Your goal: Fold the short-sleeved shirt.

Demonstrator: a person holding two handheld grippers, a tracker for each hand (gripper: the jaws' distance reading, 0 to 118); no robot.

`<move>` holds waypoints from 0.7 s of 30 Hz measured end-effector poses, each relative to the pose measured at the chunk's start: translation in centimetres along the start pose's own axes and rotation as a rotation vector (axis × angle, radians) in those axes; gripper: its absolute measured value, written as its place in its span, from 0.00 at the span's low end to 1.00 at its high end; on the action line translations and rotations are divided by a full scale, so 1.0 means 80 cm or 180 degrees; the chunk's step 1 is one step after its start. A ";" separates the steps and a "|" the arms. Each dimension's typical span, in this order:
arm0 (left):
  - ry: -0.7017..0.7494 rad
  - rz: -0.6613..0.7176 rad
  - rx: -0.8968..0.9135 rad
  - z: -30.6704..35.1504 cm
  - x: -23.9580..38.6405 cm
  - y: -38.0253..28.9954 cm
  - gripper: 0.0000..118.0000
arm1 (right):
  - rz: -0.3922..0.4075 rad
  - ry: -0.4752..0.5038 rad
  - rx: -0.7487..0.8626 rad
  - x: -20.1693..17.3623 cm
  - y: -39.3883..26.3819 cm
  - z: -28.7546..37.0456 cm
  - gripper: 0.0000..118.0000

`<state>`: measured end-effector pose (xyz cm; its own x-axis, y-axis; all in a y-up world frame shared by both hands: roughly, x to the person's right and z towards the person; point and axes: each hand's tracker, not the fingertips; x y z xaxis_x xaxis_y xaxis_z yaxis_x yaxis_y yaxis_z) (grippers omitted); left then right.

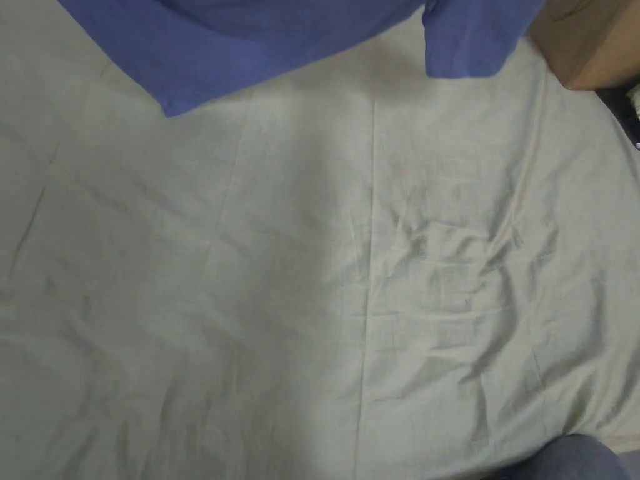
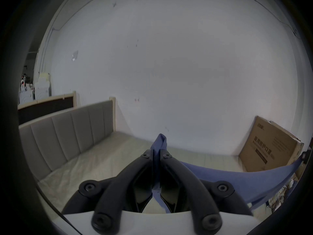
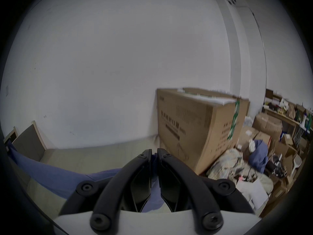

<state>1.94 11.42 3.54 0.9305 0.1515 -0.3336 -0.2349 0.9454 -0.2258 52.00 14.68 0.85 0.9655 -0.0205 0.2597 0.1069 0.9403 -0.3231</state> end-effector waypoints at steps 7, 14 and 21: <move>-0.0186 -0.0109 -0.0301 0.058 -0.046 -0.115 0.03 | -0.0130 0.0134 -0.0594 0.051 -0.153 0.006 0.05; -0.0193 -0.0304 -0.0716 0.175 -0.116 -0.238 0.03 | -0.0321 0.0301 -0.1038 0.124 -0.301 0.090 0.05; 0.0090 0.0064 -0.1406 0.255 -0.187 -0.362 0.03 | -0.0415 0.0459 -0.1424 0.158 -0.424 0.180 0.05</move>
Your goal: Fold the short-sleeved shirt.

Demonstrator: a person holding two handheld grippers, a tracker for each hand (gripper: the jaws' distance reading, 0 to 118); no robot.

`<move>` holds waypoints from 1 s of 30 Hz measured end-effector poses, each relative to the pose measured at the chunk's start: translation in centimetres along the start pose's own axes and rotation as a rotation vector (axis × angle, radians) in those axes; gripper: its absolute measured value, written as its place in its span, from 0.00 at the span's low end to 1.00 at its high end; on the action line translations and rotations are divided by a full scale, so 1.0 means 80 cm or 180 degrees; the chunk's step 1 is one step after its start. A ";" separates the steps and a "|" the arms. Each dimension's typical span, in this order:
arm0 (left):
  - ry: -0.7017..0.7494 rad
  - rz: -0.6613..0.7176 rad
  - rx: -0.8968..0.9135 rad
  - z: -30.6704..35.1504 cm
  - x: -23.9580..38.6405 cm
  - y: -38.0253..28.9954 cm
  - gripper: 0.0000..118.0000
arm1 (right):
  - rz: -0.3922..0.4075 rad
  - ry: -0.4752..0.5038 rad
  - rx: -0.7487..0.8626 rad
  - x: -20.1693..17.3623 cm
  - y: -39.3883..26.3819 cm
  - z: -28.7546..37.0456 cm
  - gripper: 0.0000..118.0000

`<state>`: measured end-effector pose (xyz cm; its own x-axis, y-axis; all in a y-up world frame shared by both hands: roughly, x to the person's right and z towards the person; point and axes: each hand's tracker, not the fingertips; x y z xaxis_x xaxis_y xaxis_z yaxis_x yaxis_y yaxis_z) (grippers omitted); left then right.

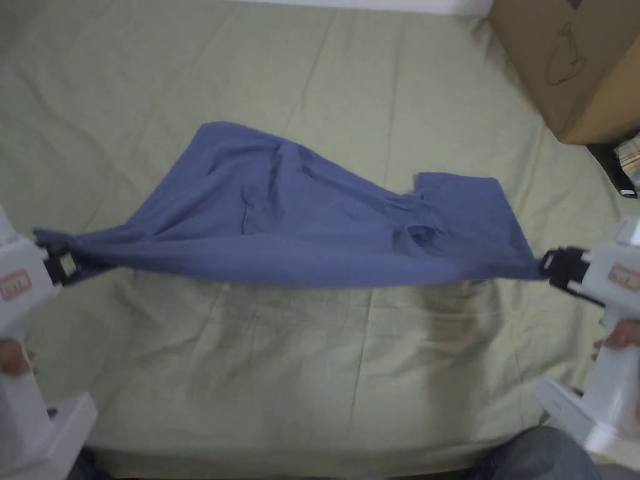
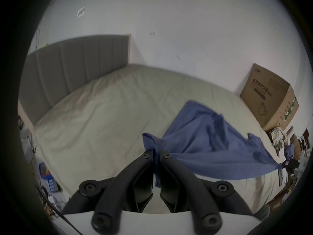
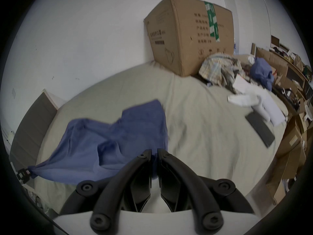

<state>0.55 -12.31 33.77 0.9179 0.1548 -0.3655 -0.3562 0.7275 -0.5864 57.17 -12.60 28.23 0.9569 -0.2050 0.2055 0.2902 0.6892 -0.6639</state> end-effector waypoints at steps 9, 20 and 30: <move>0.0205 0.0169 -0.0342 0.048 -0.031 -0.080 0.02 | 0.0046 0.0060 -0.0202 0.025 -0.076 0.041 0.05; 0.0552 0.0578 -0.0179 0.096 -0.070 -0.094 0.80 | 0.0204 0.0058 -0.0355 0.030 -0.106 0.080 0.59; 0.0258 0.0162 0.1287 0.150 -0.022 -0.004 1.00 | 0.0609 0.0051 0.0863 -0.037 -0.027 0.151 0.83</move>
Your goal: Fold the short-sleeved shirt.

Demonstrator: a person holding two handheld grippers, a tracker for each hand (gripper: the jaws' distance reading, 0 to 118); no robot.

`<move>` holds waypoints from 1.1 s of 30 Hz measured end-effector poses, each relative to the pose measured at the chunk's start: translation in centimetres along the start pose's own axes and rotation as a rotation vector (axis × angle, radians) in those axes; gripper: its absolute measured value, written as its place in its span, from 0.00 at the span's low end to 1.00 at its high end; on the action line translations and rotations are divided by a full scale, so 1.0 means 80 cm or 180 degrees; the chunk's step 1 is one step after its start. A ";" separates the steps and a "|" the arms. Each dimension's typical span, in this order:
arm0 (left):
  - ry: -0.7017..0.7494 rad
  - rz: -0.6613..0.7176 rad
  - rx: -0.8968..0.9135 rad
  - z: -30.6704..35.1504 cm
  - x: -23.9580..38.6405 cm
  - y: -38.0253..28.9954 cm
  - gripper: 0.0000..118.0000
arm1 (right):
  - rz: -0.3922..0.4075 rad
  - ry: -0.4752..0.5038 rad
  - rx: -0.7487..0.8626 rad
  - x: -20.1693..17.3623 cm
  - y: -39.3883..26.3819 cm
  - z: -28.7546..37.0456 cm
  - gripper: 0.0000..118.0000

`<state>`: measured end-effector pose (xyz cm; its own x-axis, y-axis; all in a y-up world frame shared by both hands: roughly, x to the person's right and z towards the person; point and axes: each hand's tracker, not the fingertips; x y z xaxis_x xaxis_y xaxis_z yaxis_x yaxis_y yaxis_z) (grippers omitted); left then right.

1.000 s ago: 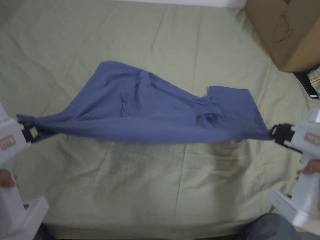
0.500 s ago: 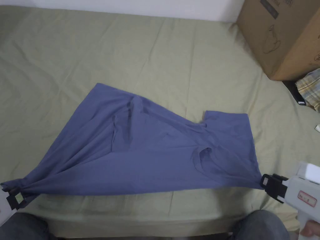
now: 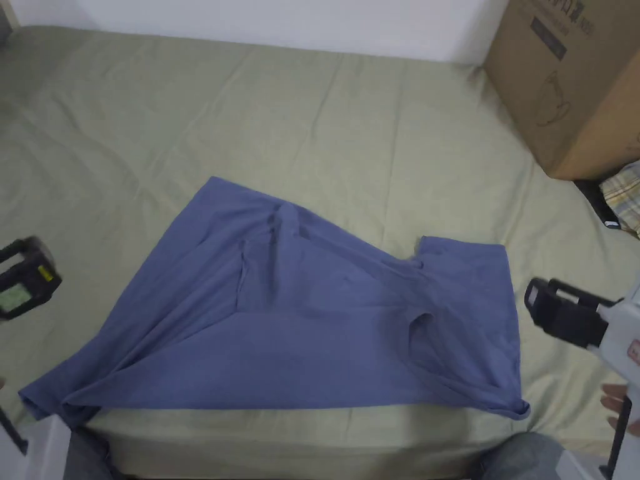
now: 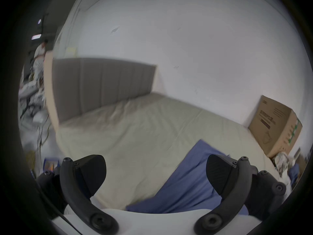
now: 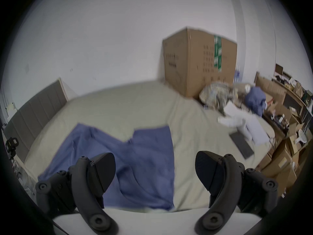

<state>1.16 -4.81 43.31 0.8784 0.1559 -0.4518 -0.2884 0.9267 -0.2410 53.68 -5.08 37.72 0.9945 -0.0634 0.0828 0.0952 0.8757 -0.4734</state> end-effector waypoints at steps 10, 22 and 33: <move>-0.0699 -0.0760 0.0459 -0.001 0.116 -0.002 0.65 | 0.0315 0.0208 0.1049 -0.095 0.021 0.038 0.73; -0.1041 -0.0787 0.0214 -0.028 0.148 -0.012 0.00 | 0.0348 0.0349 0.0855 -0.111 0.007 0.013 0.00; -0.1352 -0.0583 -0.0849 -0.221 0.200 0.058 0.20 | 0.0172 0.0265 0.0693 -0.094 0.020 -0.035 0.00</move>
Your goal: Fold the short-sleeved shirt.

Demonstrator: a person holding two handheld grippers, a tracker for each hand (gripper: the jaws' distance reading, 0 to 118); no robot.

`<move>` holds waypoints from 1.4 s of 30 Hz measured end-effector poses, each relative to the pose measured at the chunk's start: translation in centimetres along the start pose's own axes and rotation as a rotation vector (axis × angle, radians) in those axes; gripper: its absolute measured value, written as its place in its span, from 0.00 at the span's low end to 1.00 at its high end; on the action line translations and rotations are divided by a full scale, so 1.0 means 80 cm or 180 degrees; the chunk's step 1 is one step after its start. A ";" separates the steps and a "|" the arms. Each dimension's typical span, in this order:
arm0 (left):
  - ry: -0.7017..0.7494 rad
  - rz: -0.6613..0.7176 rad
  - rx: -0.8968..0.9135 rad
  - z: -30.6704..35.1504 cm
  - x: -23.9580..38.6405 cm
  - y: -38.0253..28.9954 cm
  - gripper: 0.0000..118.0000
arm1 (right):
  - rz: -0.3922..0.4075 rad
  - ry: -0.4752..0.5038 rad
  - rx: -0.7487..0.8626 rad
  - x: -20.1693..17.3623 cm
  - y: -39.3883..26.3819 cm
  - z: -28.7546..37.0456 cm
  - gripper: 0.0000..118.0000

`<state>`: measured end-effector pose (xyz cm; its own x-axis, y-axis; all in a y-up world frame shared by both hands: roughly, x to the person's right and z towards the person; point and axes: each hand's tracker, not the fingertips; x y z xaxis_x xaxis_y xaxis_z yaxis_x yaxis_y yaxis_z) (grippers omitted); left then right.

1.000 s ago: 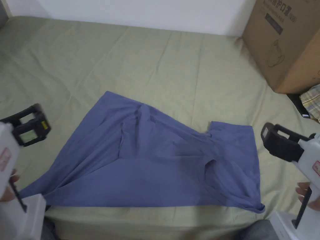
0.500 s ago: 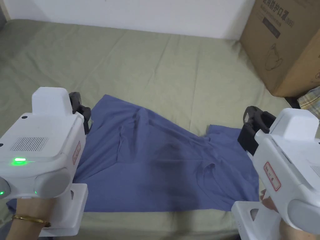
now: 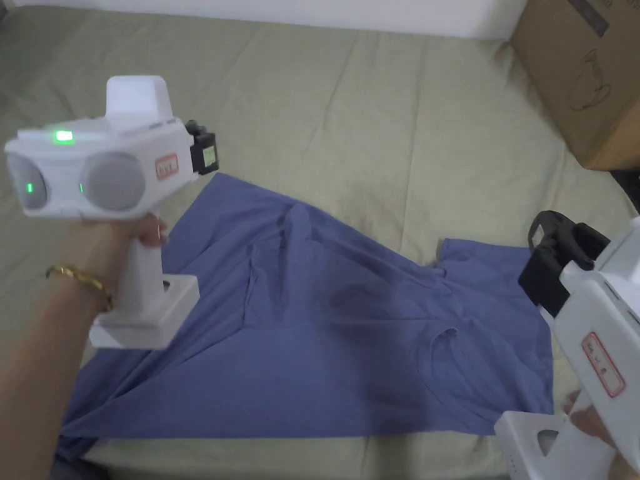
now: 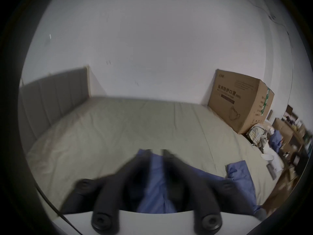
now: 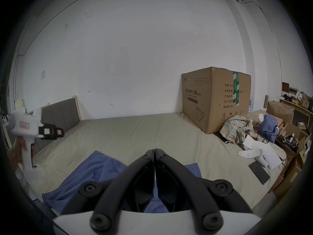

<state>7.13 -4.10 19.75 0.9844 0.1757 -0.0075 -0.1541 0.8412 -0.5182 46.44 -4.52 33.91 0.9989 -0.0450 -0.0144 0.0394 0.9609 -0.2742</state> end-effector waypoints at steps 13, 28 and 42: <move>0.0449 -0.0436 -0.1727 -0.281 -0.049 0.022 1.00 | -0.0172 -0.0311 -0.0392 0.031 -0.022 -0.055 0.00; 0.0366 -0.0596 -0.1889 -0.375 -0.044 -0.016 0.48 | -0.0054 -0.0524 -0.0750 0.051 -0.052 -0.105 0.00; 0.0230 -0.0540 -0.1116 -0.243 -0.012 0.050 0.00 | -0.0232 -0.0490 -0.1091 0.083 -0.015 -0.113 0.00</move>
<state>7.22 -10.82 1.02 0.9988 0.0022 0.0495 0.0372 0.6274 -0.7778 52.79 -8.48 25.43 0.9871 -0.0432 0.1544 0.1254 0.8084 -0.5751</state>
